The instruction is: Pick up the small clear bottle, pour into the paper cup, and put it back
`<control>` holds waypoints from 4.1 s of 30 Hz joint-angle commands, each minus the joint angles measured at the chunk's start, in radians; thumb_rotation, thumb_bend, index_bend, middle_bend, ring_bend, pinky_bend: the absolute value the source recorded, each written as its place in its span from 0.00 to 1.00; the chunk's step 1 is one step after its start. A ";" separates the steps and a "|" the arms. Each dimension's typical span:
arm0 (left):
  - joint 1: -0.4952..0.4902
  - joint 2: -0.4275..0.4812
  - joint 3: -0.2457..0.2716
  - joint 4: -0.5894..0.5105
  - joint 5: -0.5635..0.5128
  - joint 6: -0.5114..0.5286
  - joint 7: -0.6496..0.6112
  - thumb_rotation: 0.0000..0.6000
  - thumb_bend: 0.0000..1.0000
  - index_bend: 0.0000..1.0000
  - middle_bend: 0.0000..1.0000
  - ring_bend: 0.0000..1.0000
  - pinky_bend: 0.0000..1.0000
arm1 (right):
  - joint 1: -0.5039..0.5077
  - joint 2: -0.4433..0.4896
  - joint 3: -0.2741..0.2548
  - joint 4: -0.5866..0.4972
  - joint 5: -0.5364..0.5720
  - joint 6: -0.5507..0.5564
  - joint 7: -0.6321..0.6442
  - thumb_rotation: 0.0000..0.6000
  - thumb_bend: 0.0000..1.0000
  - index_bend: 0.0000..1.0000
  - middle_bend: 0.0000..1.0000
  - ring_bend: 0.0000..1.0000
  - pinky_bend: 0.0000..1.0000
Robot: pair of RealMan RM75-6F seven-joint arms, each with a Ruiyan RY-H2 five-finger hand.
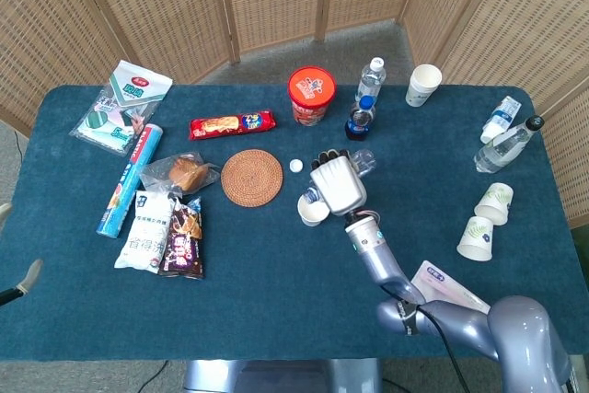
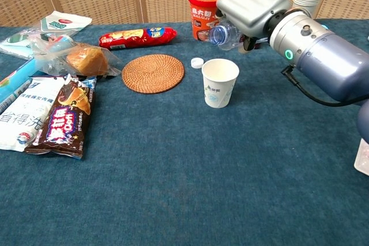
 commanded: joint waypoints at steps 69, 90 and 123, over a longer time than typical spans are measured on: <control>-0.015 -0.011 -0.002 0.023 -0.018 -0.026 -0.010 0.62 0.38 0.08 0.08 0.00 0.04 | 0.014 -0.156 -0.040 0.381 -0.217 0.070 -0.051 1.00 0.27 0.60 0.61 0.66 0.59; -0.019 -0.016 -0.002 0.023 -0.015 -0.028 -0.005 0.62 0.38 0.08 0.07 0.00 0.04 | -0.015 -0.107 -0.004 0.250 -0.156 -0.001 -0.008 1.00 0.26 0.59 0.60 0.65 0.58; -0.039 -0.021 -0.003 0.000 0.002 -0.042 0.014 0.62 0.38 0.08 0.07 0.00 0.04 | -0.179 0.196 0.163 -0.221 0.176 -0.074 0.358 1.00 0.26 0.58 0.59 0.60 0.55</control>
